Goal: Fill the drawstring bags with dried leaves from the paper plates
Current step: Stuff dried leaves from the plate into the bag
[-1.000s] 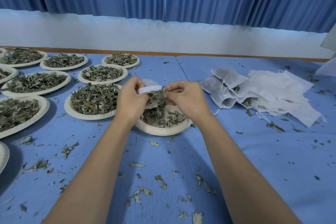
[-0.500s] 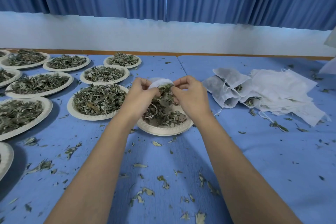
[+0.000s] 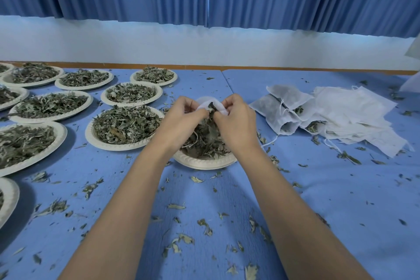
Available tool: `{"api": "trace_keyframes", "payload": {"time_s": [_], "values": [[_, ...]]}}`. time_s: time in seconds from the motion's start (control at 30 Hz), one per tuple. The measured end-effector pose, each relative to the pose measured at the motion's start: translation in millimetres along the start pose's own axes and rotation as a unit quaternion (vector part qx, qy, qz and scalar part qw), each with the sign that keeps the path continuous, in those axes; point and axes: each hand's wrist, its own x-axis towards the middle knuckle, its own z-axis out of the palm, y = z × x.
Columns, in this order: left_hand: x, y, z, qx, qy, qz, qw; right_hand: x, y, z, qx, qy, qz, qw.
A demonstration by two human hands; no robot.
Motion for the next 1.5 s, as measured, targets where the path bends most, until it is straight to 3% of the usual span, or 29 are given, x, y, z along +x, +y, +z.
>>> {"api": "trace_keyframes", "payload": {"time_s": [0.2,0.33,0.43,0.53,0.7,0.87,1.3,1.5], "values": [[-2.3,-3.3,6.6,0.085,0.071,0.059,0.992,0.2,-0.9,-3.4,0.029,-0.007,-0.003,1.000],[4.9,-2.1,8.2,0.189,0.158,0.088,0.965,1.9,-4.6,-8.6,0.186,-0.090,0.057,0.977],[11.4,-0.7,6.3,0.206,0.196,0.079,0.955,2.0,-3.8,-10.0,0.237,-0.119,0.086,0.960],[11.2,-2.0,3.6,0.157,0.166,0.066,0.971,3.9,-1.7,-10.0,0.252,-0.088,0.108,0.957],[4.8,-4.5,-7.4,-0.006,0.007,0.001,1.000,3.5,-1.0,-7.6,0.263,-0.077,0.131,0.953],[-0.1,-8.5,-14.9,0.036,-0.117,0.049,0.991,4.1,-1.5,-9.2,0.324,-0.083,0.171,0.927],[2.8,-11.8,-7.5,0.044,-0.045,0.083,0.995,3.7,2.8,-11.4,0.297,-0.091,0.149,0.939],[8.1,-13.7,-2.6,0.053,0.050,0.055,0.996,2.4,2.5,-6.9,0.171,-0.071,0.044,0.982]]}}
